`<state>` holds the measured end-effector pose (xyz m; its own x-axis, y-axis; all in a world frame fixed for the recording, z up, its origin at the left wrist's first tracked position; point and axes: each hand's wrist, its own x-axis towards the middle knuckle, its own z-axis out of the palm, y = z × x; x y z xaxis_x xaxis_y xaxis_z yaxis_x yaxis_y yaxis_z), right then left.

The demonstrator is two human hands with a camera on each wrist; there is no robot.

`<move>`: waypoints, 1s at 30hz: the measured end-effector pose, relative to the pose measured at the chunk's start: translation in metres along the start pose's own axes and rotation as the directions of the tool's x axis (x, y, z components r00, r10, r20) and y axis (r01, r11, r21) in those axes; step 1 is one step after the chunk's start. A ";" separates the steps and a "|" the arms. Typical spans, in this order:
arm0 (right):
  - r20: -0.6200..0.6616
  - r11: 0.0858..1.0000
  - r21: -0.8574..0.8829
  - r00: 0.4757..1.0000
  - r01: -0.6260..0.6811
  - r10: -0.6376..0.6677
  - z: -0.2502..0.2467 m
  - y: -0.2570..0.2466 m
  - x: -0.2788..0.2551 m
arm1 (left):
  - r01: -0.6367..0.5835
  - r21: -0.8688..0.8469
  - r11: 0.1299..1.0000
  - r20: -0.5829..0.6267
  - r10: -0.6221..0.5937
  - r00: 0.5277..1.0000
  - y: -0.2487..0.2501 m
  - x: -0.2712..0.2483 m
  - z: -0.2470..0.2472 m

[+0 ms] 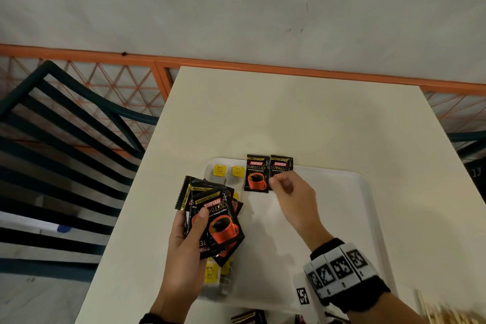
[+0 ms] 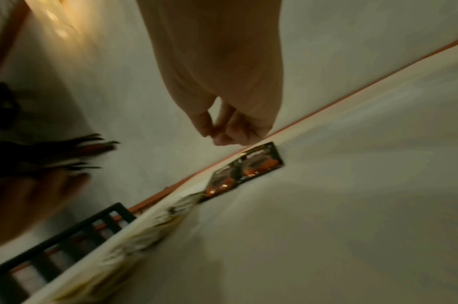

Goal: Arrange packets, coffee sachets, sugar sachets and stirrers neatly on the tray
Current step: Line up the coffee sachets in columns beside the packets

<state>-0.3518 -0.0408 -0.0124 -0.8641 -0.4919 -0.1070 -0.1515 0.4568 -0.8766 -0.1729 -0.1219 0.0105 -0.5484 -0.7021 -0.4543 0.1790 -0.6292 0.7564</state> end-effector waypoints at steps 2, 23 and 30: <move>0.194 0.994 0.094 0.979 0.047 -0.064 0.003 -0.018 -0.017 | -0.007 0.001 1.000 0.012 0.007 1.000 -0.002 -0.001 0.002; 0.424 0.899 0.315 0.893 -0.305 0.154 0.002 -0.008 -0.019 | -0.104 0.008 0.995 -0.086 0.104 0.991 0.003 0.000 -0.024; 0.220 0.860 0.365 0.931 -0.356 0.291 0.008 0.010 0.015 | -0.107 0.002 0.994 -0.138 0.106 0.985 0.002 -0.003 -0.035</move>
<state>-0.3626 -0.0501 -0.0269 -0.7430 -0.4877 -0.4583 0.3523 0.2972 -0.8874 -0.1425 -0.1326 -0.0034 -0.4084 -0.8043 -0.4317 0.2351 -0.5497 0.8016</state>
